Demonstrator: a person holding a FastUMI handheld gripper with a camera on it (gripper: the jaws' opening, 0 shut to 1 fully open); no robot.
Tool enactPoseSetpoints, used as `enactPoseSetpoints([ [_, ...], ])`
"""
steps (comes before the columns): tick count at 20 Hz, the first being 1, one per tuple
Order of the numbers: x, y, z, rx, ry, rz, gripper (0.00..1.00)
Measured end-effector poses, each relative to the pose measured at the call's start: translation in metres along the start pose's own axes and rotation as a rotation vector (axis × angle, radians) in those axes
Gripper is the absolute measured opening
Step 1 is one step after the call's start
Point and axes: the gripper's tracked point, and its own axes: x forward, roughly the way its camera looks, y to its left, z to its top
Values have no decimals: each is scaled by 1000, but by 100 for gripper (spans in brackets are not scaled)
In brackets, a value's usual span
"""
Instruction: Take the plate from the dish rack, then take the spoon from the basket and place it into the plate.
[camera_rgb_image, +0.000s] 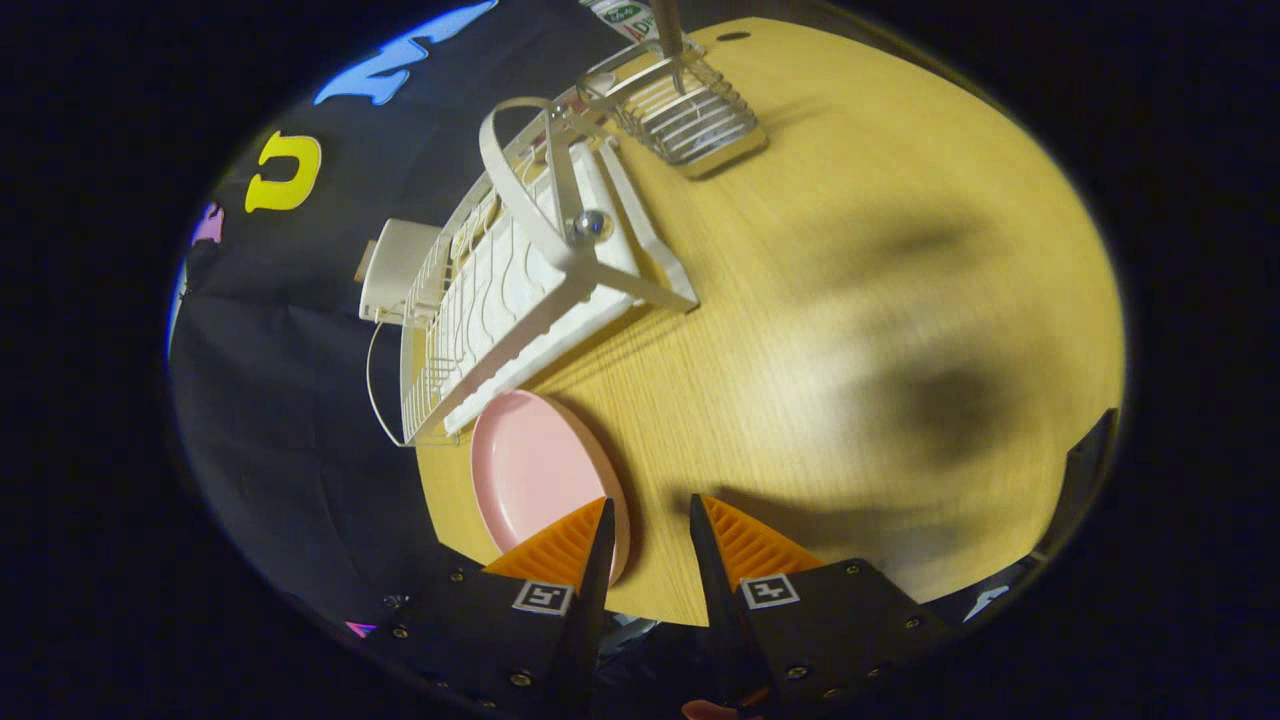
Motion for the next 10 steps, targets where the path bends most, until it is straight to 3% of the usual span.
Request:
enactPoseSetpoints([
  [5,-42,-25,85,-26,-332,-114,46],
  [10,-74,-23,166,-13,-631,-101,46],
])
